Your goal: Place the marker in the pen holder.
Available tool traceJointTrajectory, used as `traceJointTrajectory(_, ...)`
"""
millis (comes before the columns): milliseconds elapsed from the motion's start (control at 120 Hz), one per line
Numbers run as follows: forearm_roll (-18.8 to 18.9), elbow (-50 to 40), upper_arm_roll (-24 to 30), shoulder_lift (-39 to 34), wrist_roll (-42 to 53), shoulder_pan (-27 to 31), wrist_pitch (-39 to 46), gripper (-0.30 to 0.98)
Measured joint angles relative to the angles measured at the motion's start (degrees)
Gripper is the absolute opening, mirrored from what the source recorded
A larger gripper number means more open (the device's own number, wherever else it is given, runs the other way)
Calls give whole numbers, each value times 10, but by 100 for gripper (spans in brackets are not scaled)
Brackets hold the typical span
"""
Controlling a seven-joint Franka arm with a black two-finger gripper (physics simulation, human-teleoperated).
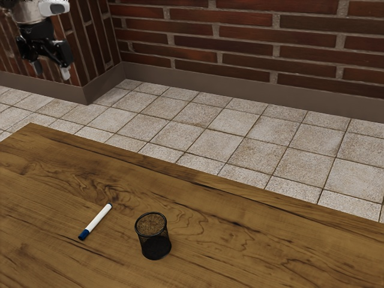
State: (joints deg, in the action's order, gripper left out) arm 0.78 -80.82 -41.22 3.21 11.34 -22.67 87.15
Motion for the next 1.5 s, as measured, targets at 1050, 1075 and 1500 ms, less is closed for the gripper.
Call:
traceJointTrajectory(1050, -64, -491, 246, 57, 37, 167, 455, 67)
traceJointTrajectory(1075, -64, -498, 246, 53, 36, 167, 462, 67)
traceJointTrajectory(1500, -66, -538, 246, 71, 27, 167, 538, 67)
